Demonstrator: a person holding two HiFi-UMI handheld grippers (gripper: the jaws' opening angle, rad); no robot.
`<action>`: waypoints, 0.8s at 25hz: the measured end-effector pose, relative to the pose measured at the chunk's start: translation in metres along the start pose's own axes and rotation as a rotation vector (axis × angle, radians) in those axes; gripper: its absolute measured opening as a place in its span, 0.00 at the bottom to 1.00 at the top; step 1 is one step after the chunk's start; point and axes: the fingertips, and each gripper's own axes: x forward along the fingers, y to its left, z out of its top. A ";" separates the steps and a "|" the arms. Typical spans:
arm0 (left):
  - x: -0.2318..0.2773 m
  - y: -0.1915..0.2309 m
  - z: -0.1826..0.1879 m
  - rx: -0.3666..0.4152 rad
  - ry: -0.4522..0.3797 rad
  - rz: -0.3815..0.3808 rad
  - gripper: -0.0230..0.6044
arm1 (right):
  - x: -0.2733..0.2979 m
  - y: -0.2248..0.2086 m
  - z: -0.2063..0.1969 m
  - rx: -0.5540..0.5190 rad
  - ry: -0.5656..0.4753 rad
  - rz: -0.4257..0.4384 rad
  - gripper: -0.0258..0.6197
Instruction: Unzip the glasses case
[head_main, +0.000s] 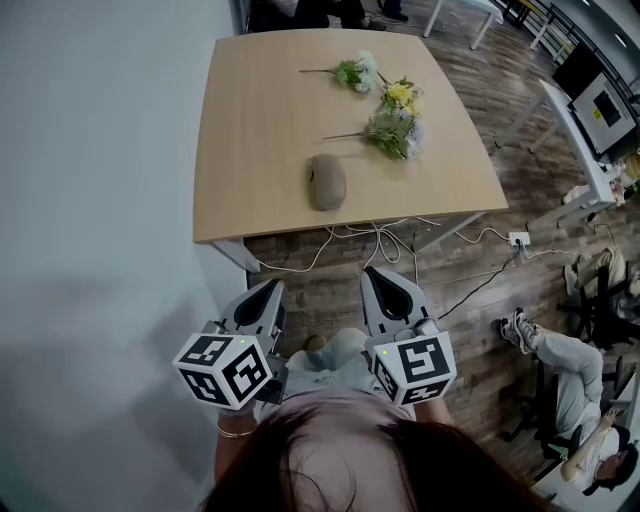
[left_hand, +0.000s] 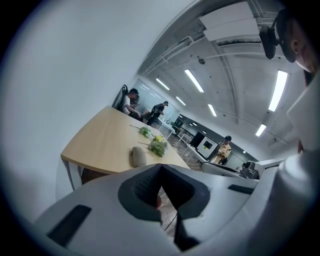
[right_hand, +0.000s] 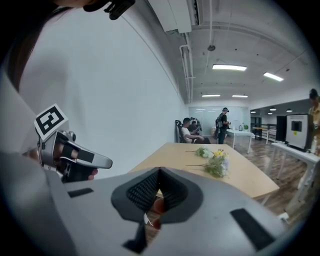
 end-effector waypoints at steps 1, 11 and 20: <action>0.001 0.002 0.001 -0.002 0.003 -0.003 0.02 | 0.002 0.000 0.001 0.000 0.001 -0.003 0.06; 0.022 0.015 0.008 -0.007 0.015 -0.036 0.02 | 0.020 -0.010 -0.003 0.013 0.017 -0.034 0.06; 0.060 0.019 0.021 0.010 0.029 -0.048 0.02 | 0.053 -0.039 0.003 0.065 0.000 -0.019 0.06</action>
